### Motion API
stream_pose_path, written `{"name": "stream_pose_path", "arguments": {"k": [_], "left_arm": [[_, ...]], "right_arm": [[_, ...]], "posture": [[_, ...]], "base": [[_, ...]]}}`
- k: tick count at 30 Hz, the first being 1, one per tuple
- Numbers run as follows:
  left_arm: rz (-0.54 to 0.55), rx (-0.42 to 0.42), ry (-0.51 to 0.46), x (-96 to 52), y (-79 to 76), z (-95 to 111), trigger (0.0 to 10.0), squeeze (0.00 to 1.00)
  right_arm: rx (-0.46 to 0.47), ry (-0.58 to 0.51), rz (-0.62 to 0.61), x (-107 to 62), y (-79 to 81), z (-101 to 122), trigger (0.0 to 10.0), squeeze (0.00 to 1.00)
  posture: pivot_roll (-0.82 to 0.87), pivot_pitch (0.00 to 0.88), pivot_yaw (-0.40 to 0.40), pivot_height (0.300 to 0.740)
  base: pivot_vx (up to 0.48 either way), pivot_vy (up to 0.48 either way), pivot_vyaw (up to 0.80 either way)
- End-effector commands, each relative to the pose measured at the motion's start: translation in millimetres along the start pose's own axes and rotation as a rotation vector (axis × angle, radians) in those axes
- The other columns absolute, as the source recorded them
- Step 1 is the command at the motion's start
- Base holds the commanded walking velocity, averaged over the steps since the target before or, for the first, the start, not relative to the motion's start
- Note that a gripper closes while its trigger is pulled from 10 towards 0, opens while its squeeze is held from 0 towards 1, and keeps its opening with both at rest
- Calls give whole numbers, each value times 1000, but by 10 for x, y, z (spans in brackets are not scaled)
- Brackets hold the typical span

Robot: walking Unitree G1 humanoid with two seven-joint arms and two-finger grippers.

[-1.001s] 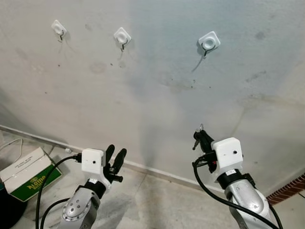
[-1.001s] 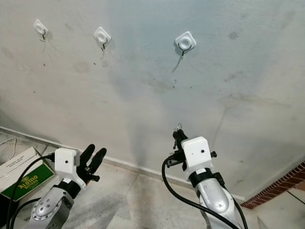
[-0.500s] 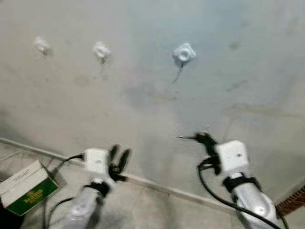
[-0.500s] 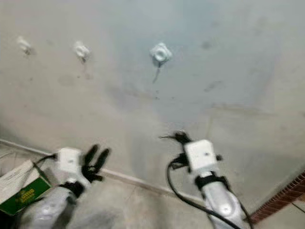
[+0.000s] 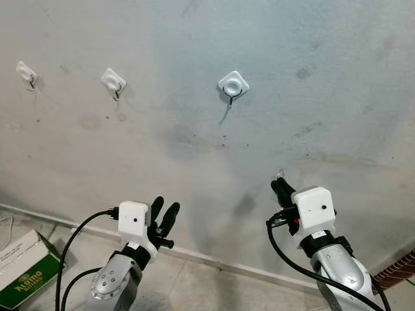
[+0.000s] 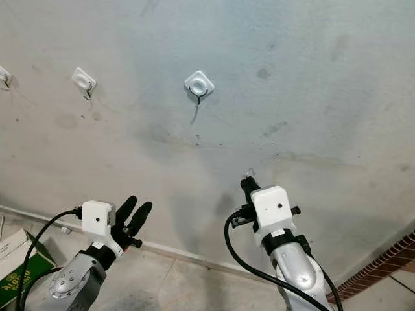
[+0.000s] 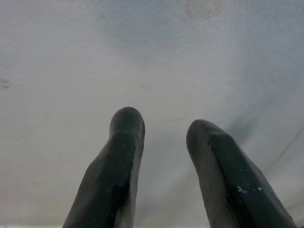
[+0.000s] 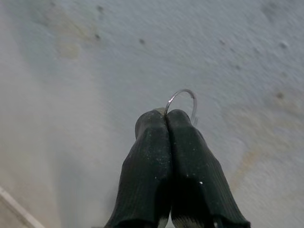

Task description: Hang keys on a hook

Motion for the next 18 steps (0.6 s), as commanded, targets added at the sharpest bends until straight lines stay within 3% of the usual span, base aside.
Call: {"name": "stream_pose_path", "arguments": {"k": [1,4,7,11,18], "left_arm": [[-37,34,10,-43,-8,17,10000,0],[-85,60,10,-51,-46,53,10000,0],[-186,142,-2,-48,-134,140,10000,0],[-183,188,-62,-5,-130,286,10000,0],[-276,199,-130,-25,-327,421,10000,0]], "right_arm": [[9,-30,23,20,55,75,10000,0],[9,-42,30,40,56,103,10000,0],[15,-75,43,96,43,191,10000,0],[26,-111,42,149,5,291,10000,0],[58,-164,88,221,13,454,10000,0]], "posture": [[-100,74,83,740],[-96,72,82,740],[-96,70,81,740],[-96,68,80,740],[-96,67,78,740]], "base": [[0,0,0],[0,0,0],[0,0,0],[0,0,0],[0,0,0]]}}
Point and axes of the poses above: a point about 5 cm out from each wrist's last joint towards the gripper, its own x axis pointing out of the wrist towards the gripper, its own z axis along the axis of the wrist's last joint, y = z × x, the point moved 3 cm from there along x, pointing out of the wrist towards the gripper, and after that the axes turned 5 degrees about -x, right-handed, at the moved point
